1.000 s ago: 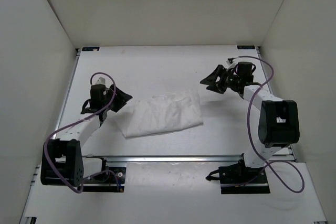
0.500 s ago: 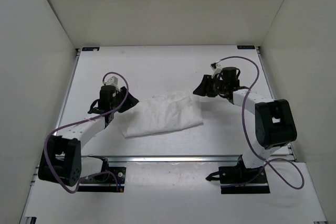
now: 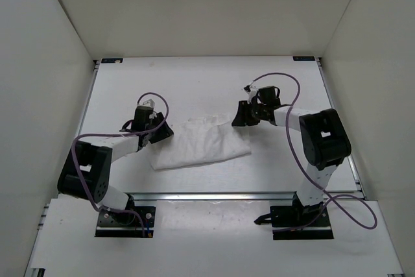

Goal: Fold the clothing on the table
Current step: Fold the skirt

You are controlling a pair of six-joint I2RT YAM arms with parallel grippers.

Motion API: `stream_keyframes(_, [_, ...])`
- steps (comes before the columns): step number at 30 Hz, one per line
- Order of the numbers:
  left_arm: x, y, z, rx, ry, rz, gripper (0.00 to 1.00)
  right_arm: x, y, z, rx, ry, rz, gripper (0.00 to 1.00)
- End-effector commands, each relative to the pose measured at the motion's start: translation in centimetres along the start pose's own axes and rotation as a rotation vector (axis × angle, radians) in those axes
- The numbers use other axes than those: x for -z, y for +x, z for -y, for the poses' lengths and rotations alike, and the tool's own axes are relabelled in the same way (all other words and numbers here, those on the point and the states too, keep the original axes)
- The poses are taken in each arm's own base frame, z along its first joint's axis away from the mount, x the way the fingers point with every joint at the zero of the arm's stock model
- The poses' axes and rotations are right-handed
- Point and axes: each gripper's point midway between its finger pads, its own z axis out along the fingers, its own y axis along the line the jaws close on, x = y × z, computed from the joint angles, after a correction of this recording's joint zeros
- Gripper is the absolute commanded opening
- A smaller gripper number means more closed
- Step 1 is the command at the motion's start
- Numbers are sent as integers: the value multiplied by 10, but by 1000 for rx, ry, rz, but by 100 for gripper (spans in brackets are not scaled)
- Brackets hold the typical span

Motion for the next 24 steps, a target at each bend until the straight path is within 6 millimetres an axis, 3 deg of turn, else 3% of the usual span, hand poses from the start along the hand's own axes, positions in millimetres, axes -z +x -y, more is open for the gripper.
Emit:
stream_keyframes(1, [-6,-12,10,-41,4,26,56,-3,-17,-8,72,-38,30,37])
stream_keyframes(3, [-10,-9,9,-47,-2,11,49,-8,-13,-13,79,-57,9,23])
stream_keyframes(4, [-12,-9,10,-49,3,11,45,-9,-15,-11,66,-60,11,9])
stream_keyframes(5, [-14,-8,9,-45,4,11,34,-9,-17,-13,78,-67,13,0])
stream_keyframes(6, [-15,-7,8,-41,3,4,20,-8,-16,-11,69,-67,11,1])
stream_keyframes(8, [-14,-8,8,-49,3,3,3,-7,-20,-5,53,-29,24,0])
stream_keyframes(9, [-11,-13,6,-47,-5,17,0,-3,-22,-1,35,-6,37,0])
stream_keyframes(14, [10,-31,7,-26,12,100,0,27,-32,-3,-24,-16,126,0])
stream_keyframes(20, [37,-43,15,-25,45,164,0,53,-36,-53,97,-52,189,1])
stream_keyframes(23, [40,-38,8,2,44,177,0,45,-41,-59,106,-68,177,0])
stream_keyframes(24, [38,-36,8,5,46,178,0,43,-52,-62,115,-91,190,0])
